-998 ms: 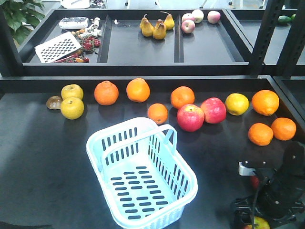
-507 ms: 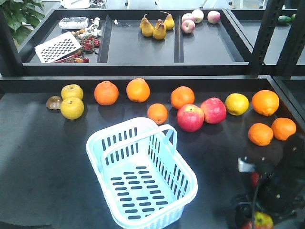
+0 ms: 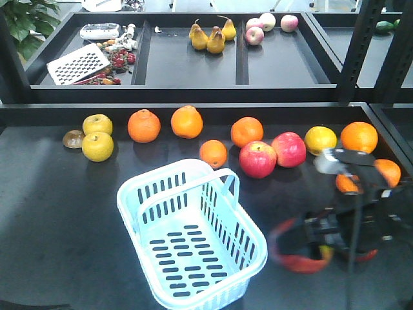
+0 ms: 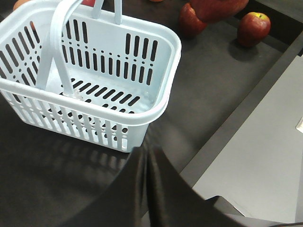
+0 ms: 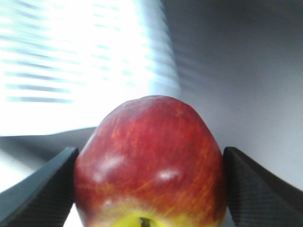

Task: Pick three apples into basket with both arms
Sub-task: 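Carry the apple over the basket and release it with the right gripper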

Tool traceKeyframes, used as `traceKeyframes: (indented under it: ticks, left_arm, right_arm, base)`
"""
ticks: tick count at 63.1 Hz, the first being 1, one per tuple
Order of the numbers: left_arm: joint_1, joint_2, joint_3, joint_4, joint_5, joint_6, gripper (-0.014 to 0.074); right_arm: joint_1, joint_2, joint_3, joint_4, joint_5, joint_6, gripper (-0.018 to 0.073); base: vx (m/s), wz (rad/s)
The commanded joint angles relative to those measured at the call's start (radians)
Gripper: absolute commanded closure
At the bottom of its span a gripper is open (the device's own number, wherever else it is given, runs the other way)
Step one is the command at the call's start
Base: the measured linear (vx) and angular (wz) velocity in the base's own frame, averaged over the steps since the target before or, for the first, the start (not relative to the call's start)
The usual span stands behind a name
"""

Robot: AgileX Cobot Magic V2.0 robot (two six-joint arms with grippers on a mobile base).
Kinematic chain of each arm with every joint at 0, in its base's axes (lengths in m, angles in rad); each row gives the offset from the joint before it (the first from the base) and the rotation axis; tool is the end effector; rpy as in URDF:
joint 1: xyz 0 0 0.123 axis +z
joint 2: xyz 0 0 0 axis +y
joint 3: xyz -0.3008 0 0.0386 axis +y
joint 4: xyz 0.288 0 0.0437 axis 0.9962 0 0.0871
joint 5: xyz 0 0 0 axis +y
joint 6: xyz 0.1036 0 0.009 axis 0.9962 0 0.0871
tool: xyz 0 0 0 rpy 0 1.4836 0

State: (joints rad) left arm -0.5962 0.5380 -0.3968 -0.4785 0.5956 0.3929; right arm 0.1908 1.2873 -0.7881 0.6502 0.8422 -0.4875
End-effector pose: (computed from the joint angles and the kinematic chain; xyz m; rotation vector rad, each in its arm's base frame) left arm 0.0973 -0.0985 0.2566 0.7821 2.0695 -0.6275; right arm 0.2516 0.0965 0.2388 -0.4185 2.6450 0.6862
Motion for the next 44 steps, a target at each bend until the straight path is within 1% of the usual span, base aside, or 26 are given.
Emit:
traceKeyframes:
  ticks: [1, 6, 10, 14, 18, 22, 29, 31, 34, 38, 44]
  left_arm:
    - [0.001, 0.003, -0.024, -0.023, -0.062, -0.006, 0.0603]
    - [0.001, 0.003, -0.024, -0.023, -0.062, -0.006, 0.0603]
    - [0.001, 0.003, -0.024, -0.023, -0.062, -0.006, 0.0603]
    - [0.001, 0.003, -0.024, -0.023, -0.061, -0.006, 0.0603]
    - [0.001, 0.003, -0.024, -0.023, -0.060, -0.006, 0.0603]
    - [0.001, 0.003, -0.024, -0.023, -0.060, -0.006, 0.0603]
    - [0.001, 0.003, -0.024, -0.023, -0.060, -0.006, 0.0603]
    - [0.001, 0.003, -0.024, -0.023, -0.060, -0.006, 0.0603]
    - [0.001, 0.003, -0.024, -0.023, -0.060, -0.006, 0.0603]
    - [0.001, 0.003, -0.024, -0.024, -0.059, -0.006, 0.0603]
    - [0.001, 0.003, -0.024, -0.024, -0.059, -0.006, 0.0603]
  right_arm:
    - [0.123, -0.014, -0.023, 0.081, -0.155, -0.022, 0.0564]
    - [0.212, 0.013, -0.024, 0.092, -0.273, -0.013, 0.0563]
    - [0.256, 0.046, -0.027, 0.101, -0.352, -0.014, 0.0558]
    - [0.272, 0.085, -0.030, 0.109, -0.394, -0.015, 0.0538]
    - [0.274, 0.127, -0.050, 0.112, -0.396, -0.018, 0.0495]
    - [0.274, 0.164, -0.082, 0.123, -0.386, -0.018, 0.0426]
    - [0.274, 0.221, -0.147, 0.129, -0.353, -0.019, 0.0240]
    - [0.274, 0.234, -0.161, 0.129, -0.344, -0.019, 0.0174]
    - [0.274, 0.249, -0.174, 0.130, -0.333, -0.018, 0.0085]
    - [0.274, 0.259, -0.177, 0.130, -0.325, -0.018, -0.0011]
    - [0.274, 0.262, -0.177, 0.129, -0.326, -0.018, -0.0098]
  base:
    - [0.00, 0.00]
    - [0.00, 0.00]
    - [0.00, 0.00]
    - [0.00, 0.00]
    - [0.00, 0.00]
    - [0.00, 0.00]
    - [0.00, 0.00]
    - [0.00, 0.00]
    - [0.00, 0.00]
    - [0.00, 0.00]
    - [0.00, 0.00]
